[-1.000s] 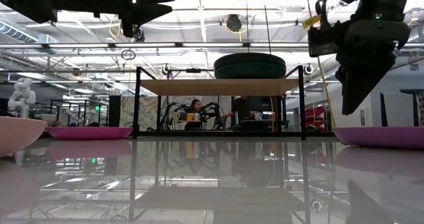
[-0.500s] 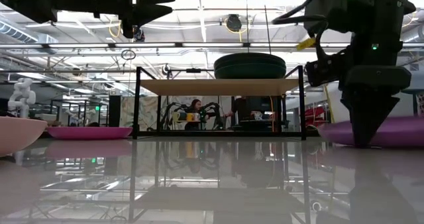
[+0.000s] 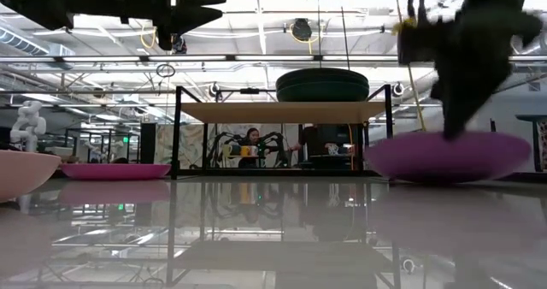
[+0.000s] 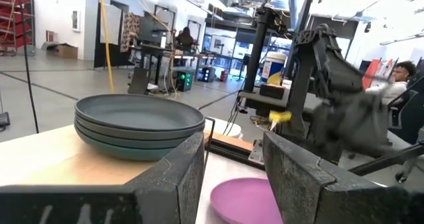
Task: Place and stack plates onto a shelf
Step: Put the purple plate on the shelf
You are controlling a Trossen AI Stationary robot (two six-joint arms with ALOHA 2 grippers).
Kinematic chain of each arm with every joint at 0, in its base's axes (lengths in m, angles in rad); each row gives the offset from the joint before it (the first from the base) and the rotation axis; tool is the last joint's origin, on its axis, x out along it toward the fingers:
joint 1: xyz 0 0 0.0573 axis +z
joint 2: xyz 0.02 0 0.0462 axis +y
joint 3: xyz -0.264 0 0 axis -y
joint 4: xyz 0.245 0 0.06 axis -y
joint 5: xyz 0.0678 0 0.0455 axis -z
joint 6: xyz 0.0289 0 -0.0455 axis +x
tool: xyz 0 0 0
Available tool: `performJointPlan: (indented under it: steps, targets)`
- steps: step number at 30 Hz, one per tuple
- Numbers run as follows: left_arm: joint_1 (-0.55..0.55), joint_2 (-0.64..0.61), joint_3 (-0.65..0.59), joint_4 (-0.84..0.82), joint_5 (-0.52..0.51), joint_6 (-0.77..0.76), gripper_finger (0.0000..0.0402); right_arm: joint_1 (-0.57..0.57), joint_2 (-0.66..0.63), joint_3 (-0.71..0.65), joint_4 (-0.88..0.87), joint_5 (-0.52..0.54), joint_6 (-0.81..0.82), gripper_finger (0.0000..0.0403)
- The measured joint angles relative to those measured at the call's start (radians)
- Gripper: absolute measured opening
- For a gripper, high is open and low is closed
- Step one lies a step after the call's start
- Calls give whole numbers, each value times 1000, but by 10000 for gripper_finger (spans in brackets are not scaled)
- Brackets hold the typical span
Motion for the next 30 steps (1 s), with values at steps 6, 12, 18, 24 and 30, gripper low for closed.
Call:
performJointPlan:
  steps: [6, 12, 18, 24, 30]
  targets:
    - [-8, -97, 0, -142, 0, 11, 159, 2, -194, 16, 129, 1, -100, 2]
    - [-8, -253, 0, -311, 0, 11, 159, -27, -296, 130, 320, 60, -361, 1]
    - [-9, -334, 0, -516, -71, 7, 159, -125, -226, 348, 351, 50, -640, 1]
    - [6, -338, -66, -511, -171, 15, 159, -241, -46, 565, 354, -55, -881, 1]
    - [32, -404, -127, -442, -177, 17, 159, -359, 169, 715, 350, -148, -997, 0]
